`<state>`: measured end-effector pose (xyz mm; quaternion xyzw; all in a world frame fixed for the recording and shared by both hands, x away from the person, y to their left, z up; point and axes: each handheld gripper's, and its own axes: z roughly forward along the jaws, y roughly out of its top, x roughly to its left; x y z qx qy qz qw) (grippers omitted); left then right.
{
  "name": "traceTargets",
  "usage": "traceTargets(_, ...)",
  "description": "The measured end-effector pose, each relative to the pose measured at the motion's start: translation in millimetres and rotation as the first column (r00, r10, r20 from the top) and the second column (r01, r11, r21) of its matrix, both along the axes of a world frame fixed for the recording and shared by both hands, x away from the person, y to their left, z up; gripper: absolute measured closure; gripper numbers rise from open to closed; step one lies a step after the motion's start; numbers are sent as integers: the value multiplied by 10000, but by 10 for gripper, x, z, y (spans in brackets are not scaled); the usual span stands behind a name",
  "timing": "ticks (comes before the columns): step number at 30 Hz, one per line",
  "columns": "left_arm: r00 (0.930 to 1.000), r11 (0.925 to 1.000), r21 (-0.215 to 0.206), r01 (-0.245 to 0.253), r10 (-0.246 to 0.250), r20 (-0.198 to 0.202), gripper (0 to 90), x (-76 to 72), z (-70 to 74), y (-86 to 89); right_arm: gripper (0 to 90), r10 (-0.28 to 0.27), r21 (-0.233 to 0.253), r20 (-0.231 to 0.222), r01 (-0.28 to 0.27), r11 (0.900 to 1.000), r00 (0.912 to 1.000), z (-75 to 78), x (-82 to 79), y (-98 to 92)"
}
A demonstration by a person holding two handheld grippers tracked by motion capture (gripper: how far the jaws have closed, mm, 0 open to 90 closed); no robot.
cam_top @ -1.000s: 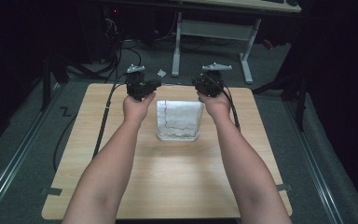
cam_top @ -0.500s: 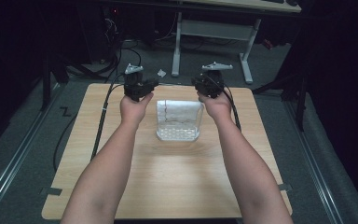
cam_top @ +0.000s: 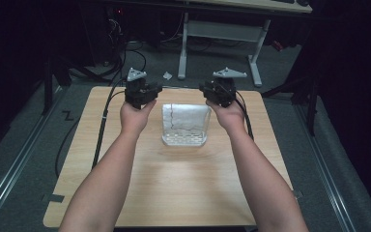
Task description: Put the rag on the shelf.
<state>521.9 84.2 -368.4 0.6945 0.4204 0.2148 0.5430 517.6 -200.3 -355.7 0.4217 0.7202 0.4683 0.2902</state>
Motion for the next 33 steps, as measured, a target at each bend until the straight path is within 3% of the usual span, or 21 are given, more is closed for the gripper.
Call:
traceTargets(4,10000,10000,-73,-11,11,63,665,-62,-5,27,606,-31,-155,81,33,9999,10000,-4,-107,-31)
traceTargets(6,9998,9999,172,-13,10,201,644,-126,8,34,599,-18,-185,93,19,9998,10000,-8,-159,-40)
traceTargets(12,9996,9996,245,126,-132,254,610,-231,33,73,566,-16,-189,152,19,9998,9999,-16,-278,-71)
traceTargets(20,9981,9987,424,288,-311,535,558,-487,9,137,533,155,-388,379,-140,9991,9992,-40,-523,-92)
traceTargets(26,9964,9986,200,481,-494,693,529,-756,-103,235,524,439,-354,559,-420,9985,9975,-112,-846,-169)
traceTargets(30,9967,9978,-105,654,-648,492,518,-908,-235,320,498,602,-699,523,-565,9960,9968,-193,-1023,-181)
traceTargets(33,9957,9962,82,864,-866,337,506,-1079,-408,357,497,744,-827,557,-697,9941,9957,-270,-1141,-178)
